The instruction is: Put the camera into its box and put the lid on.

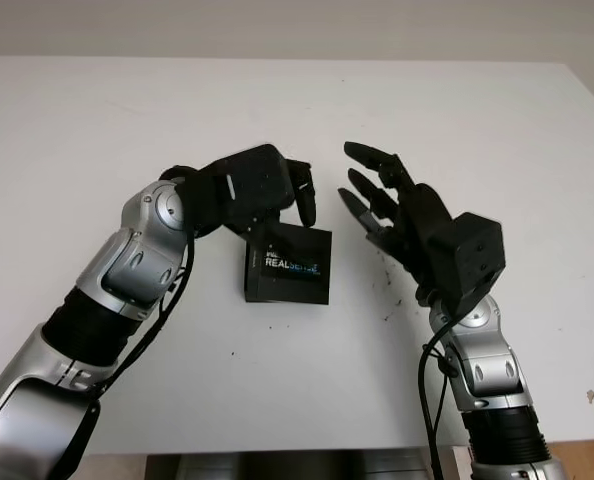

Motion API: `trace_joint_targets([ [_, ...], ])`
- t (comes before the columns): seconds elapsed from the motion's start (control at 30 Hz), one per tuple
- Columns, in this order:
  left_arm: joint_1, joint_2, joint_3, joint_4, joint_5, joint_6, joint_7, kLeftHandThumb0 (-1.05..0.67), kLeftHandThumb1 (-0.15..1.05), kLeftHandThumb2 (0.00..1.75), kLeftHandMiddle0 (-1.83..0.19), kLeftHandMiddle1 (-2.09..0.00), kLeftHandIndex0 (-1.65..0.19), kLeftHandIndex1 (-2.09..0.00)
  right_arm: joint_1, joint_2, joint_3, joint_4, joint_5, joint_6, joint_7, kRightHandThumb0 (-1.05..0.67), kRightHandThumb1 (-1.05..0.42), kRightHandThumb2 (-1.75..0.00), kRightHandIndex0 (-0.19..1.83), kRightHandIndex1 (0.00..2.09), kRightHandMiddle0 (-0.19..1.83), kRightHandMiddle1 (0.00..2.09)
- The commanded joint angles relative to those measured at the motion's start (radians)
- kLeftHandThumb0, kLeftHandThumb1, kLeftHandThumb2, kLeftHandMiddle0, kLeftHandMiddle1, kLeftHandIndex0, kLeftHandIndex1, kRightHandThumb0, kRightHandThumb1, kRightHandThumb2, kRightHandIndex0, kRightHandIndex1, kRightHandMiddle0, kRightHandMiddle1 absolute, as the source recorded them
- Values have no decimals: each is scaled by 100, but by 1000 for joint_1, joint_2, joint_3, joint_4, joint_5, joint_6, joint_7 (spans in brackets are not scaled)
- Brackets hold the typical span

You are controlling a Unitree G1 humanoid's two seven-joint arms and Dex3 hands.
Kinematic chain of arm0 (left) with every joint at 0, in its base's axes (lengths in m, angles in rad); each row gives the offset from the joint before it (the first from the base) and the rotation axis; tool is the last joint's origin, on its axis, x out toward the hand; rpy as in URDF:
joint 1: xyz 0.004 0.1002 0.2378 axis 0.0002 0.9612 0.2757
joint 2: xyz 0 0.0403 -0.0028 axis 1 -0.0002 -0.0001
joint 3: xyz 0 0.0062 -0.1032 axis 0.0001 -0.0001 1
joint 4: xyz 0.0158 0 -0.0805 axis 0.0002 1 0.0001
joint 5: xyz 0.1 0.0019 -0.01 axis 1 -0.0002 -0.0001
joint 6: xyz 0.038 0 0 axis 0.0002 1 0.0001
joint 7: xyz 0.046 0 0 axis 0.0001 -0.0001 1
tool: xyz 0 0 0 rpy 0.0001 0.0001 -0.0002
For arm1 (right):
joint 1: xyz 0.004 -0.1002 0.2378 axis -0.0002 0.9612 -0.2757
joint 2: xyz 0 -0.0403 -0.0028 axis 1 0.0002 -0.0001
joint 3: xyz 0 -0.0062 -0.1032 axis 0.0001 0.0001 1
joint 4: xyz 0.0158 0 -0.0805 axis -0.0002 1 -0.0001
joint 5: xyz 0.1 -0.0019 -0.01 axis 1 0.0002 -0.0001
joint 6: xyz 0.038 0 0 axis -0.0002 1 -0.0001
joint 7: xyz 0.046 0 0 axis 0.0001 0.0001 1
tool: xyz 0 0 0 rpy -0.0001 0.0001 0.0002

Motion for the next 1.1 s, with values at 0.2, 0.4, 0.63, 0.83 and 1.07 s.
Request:
trace_joint_targets([
  [0.2,63,98,-32,1,252,-189,41,-36,105,13,-3,-88,9,-123,15,-7,-7,-30,5,15,7,-65,-105,-25,27,7,2,64],
  [0.4,61,104,-37,29,405,-260,67,-44,105,14,-1,-95,-10,-71,19,-18,-4,-20,0,2,21,-66,-105,-26,28,7,3,64],
  [0.63,40,129,-22,64,506,-345,81,-46,105,17,5,-106,0,-89,23,-19,-4,-21,-1,7,27,-67,-105,-25,28,7,4,64],
  [0.83,32,145,11,54,551,-361,56,-49,105,18,4,-95,4,-94,21,-22,-9,-7,4,-6,38,-67,-105,-25,28,6,3,63],
  [1.07,100,147,92,17,503,-339,45,-45,105,13,-32,-15,-19,-36,19,-27,-14,-5,11,-5,46,-67,-105,-25,28,6,3,63],
])
